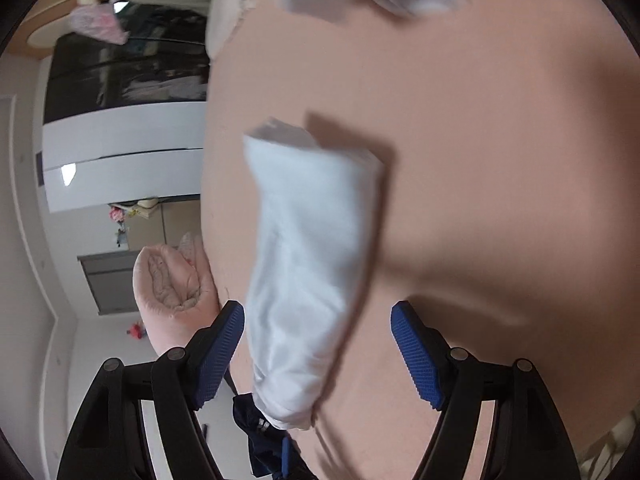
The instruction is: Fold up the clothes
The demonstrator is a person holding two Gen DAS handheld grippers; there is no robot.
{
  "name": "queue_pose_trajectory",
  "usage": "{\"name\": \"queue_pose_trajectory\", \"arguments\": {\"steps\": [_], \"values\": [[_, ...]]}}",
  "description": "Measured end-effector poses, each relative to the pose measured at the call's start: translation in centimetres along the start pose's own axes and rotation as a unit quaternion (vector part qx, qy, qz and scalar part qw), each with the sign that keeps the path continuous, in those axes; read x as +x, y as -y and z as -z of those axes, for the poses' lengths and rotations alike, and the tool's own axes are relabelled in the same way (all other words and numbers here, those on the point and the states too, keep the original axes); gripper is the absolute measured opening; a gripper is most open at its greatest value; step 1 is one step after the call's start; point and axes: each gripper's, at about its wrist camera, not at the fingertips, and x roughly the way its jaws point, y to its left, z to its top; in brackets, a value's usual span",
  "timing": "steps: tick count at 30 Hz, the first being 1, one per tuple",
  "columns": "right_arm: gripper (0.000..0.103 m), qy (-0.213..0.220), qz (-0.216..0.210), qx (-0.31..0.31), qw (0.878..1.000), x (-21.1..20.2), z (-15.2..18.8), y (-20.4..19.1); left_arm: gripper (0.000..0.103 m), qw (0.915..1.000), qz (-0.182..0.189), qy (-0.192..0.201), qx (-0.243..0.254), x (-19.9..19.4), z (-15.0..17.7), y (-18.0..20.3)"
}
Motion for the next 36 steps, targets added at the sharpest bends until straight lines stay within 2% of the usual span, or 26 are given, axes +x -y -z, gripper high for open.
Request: {"name": "queue_pose_trajectory", "arguments": {"steps": [4, 8, 10, 13, 17, 21, 31, 36], "values": [[0.076, -0.009, -0.012, -0.020, 1.000, 0.6, 0.2, -0.6, 0.099, 0.9986, 0.013, -0.020, -0.048, 0.3, -0.1, -1.9], [0.076, -0.046, -0.039, -0.017, 0.998, 1.9, 0.4, -0.4, 0.099, 0.9924, 0.043, -0.047, -0.105, 1.1, 0.0, -3.7], [0.076, -0.065, -0.053, -0.015, 0.996, 2.6, 0.6, -0.2, 0.099, 0.9906, 0.051, -0.053, -0.115, 1.4, 0.1, -3.8], [0.076, -0.055, -0.063, -0.012, 0.996, 2.6, 0.3, 0.0, 0.099, 0.9919, 0.038, -0.057, -0.107, 1.4, 0.0, -3.4], [0.076, -0.038, -0.097, 0.031, 0.994, 2.3, -0.2, 1.1, 0.099, 0.9912, 0.030, -0.064, -0.113, 2.0, 0.0, -3.4], [0.076, -0.003, -0.109, 0.051, 0.993, 1.6, -0.9, 1.4, 0.099, 0.9919, 0.016, -0.053, -0.114, 2.6, -0.1, -3.2], [0.076, 0.023, -0.110, 0.058, 0.992, 2.9, -1.9, 0.3, 0.099, 0.9853, 0.045, 0.007, -0.164, 2.2, -0.8, -4.5], [0.076, 0.028, -0.108, 0.057, 0.992, 2.5, -2.4, 0.3, 0.098, 0.9925, 0.002, 0.004, -0.122, 2.8, -0.8, -3.1]]}}
